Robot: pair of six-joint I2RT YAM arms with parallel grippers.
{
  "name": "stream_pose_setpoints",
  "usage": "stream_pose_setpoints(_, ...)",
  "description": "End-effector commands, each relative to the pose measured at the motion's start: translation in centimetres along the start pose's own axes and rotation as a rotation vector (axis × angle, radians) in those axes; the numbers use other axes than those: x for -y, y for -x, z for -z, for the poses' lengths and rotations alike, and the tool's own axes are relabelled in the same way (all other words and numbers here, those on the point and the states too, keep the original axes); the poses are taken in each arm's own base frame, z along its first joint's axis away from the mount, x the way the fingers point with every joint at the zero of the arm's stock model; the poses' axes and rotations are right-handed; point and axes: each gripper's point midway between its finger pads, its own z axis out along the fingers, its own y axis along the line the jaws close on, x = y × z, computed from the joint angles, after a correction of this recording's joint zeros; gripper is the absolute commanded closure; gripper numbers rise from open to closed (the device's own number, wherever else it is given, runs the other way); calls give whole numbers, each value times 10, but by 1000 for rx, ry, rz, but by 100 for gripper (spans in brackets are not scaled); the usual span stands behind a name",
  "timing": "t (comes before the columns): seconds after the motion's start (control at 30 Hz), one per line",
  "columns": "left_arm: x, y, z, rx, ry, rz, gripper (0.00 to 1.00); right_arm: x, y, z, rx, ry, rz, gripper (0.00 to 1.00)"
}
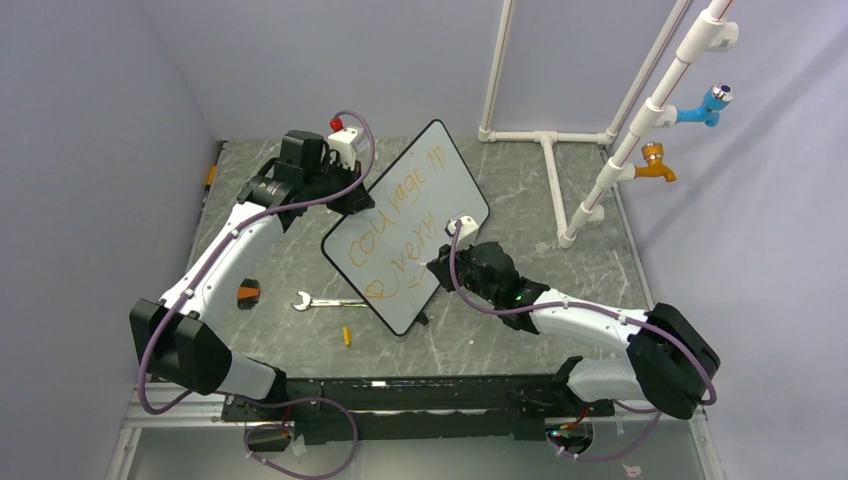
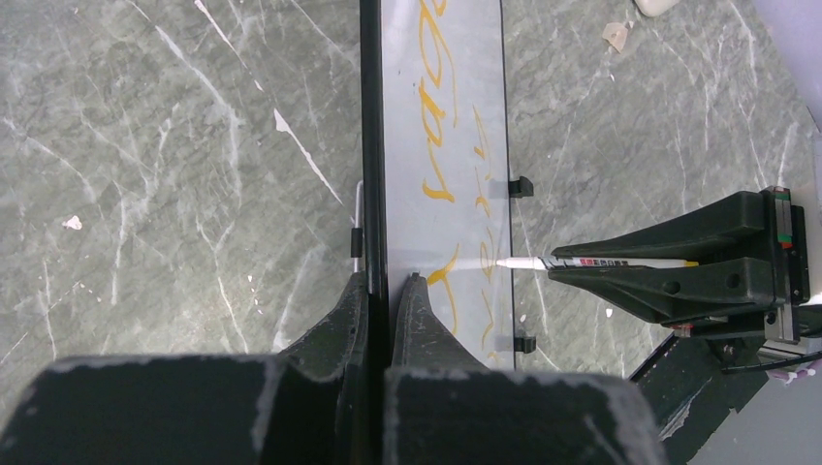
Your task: Write a sentence on the whiteboard
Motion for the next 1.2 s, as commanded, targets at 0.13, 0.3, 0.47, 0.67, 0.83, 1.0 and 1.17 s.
stream_pose_setpoints(0.13,-49,-23,3,-103,220,-113,100,-3,11,-7,33,14,-2,100)
stream_pose_setpoints(0.3,-48,-23,3,-102,220,-113,100,-2,-1,-4,13,13,-11,100)
stream_pose_setpoints(0.47,-49,-23,3,-102,220,-113,100,-1,-13,0,-9,16,-24,100)
stream_pose_setpoints(0.67,-48,-23,3,-100,218,-112,100,1,-27,5,-33,14,-39,100)
stream_pose_setpoints(0.83,-48,-23,3,-102,217,-112,100,3,-41,9,-55,9,-52,100)
stream_pose_setpoints(1.0,-48,-23,2,-103,217,-112,100,7,-47,12,-65,-8,-58,100)
stream_pose_setpoints(1.17,-49,-24,2,-105,217,-110,100,11,-46,13,-61,-29,-55,100)
